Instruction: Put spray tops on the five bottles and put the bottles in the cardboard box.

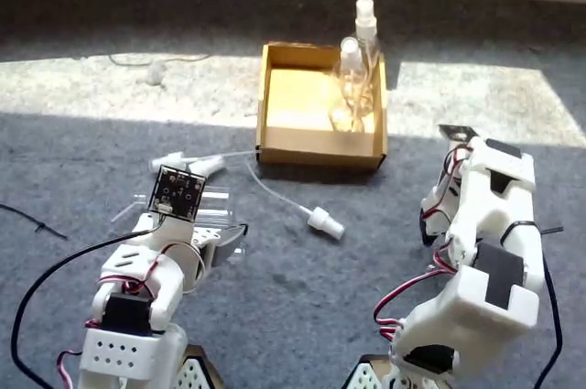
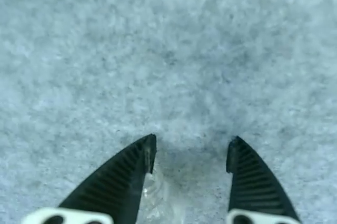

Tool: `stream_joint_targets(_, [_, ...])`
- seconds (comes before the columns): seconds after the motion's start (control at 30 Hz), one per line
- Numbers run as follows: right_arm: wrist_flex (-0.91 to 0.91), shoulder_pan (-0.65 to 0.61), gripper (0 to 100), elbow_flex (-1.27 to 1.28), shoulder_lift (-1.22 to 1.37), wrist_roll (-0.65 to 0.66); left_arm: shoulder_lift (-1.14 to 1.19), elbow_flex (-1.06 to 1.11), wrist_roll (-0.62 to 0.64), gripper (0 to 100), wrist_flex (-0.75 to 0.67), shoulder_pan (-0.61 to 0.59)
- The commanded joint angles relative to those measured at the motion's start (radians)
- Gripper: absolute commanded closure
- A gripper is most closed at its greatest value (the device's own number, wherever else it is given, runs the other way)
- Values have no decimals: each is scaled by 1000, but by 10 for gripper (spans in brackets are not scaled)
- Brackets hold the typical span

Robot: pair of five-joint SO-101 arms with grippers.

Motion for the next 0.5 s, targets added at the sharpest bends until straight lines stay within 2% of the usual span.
stream_joint_targets(0.0, [38,-7,815,-58,-79,-12,-7,-13,-11,664,-14,-12])
stream_joint_targets(0.13, [177,-15,814,-74,-240,-3,-7,-12,-11,664,-14,-8])
stream_joint_targets(0.27, [203,-8,813,-62,-456,-3,-7,-12,-11,664,-14,-8])
stream_joint_targets(0.47, [205,-13,810,208,-694,98,-7,-10,-11,664,-14,-8])
